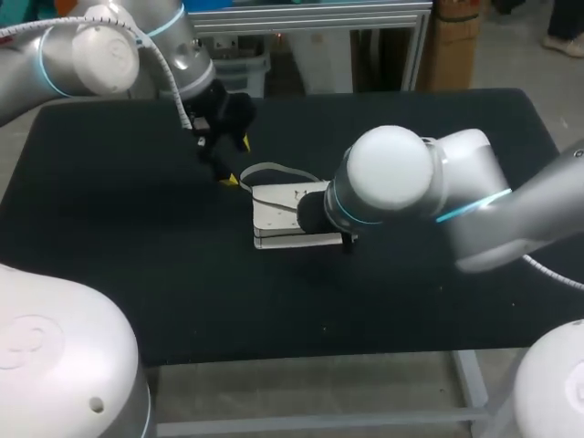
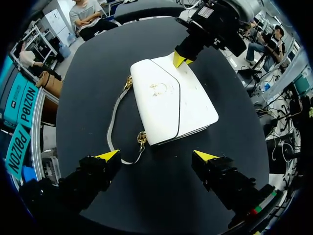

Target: Pick up the bag, open it, inspect its contents, close it, and place it on the opposite side

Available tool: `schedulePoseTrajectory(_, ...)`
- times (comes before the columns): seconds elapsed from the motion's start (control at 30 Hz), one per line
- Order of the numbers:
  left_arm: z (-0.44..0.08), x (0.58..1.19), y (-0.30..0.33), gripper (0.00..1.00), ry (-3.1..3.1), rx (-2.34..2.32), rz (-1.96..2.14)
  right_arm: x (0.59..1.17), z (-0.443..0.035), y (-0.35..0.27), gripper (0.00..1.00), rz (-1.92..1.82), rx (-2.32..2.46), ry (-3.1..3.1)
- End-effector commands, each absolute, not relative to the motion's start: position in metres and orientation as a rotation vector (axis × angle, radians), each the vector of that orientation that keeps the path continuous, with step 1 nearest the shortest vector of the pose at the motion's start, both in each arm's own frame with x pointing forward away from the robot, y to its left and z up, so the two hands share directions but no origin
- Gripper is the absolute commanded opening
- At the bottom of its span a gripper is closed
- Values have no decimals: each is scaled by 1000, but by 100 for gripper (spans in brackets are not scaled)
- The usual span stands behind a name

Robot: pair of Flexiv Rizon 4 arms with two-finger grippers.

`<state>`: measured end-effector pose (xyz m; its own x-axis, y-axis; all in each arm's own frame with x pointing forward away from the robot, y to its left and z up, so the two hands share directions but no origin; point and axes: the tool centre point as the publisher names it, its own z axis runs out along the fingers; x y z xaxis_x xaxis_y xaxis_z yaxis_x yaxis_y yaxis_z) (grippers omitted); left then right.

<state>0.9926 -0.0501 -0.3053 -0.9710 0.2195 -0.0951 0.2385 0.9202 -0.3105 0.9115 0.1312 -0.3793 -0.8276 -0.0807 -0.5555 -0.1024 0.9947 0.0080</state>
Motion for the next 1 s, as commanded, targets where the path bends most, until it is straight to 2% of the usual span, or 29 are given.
schedulePoseTrajectory(0.03,-305,988,-50,100,2997,402,-533,905,-382,142,0,9,-90,2536)
schedulePoseTrajectory(0.83,-304,988,-52,100,3001,427,-560,902,-382,142,0,34,-27,2534)
schedulePoseTrajectory(1.0,-309,974,-58,100,2822,585,-665,902,-382,142,0,34,-27,2534)
